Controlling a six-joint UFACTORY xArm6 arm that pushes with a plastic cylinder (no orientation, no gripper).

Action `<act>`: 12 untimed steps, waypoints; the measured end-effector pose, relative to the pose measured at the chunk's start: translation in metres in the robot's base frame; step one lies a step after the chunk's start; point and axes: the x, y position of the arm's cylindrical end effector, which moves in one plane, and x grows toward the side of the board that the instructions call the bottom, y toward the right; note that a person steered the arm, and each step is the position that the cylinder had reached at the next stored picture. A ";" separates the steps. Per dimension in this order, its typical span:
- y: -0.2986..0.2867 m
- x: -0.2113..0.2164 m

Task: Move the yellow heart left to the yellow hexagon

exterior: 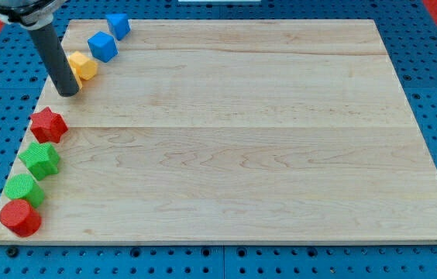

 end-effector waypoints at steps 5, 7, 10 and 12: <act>-0.052 0.009; -0.066 0.024; -0.066 -0.001; -0.047 -0.032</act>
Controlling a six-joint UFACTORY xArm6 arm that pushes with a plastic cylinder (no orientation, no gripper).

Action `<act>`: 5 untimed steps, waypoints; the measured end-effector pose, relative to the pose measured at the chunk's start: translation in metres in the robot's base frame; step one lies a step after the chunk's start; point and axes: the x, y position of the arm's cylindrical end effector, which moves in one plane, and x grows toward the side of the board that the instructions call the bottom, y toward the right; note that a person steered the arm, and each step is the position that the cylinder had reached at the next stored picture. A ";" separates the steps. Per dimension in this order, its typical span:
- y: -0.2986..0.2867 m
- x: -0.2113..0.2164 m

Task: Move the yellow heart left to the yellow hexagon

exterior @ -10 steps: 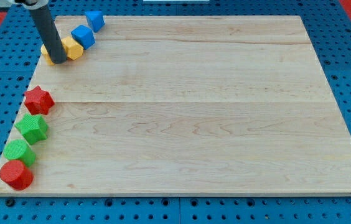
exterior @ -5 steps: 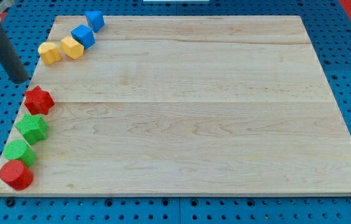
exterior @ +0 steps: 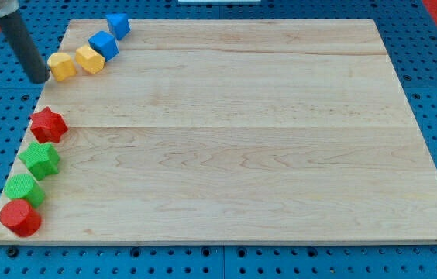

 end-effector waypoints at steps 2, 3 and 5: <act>0.034 -0.026; 0.042 -0.026; 0.024 -0.066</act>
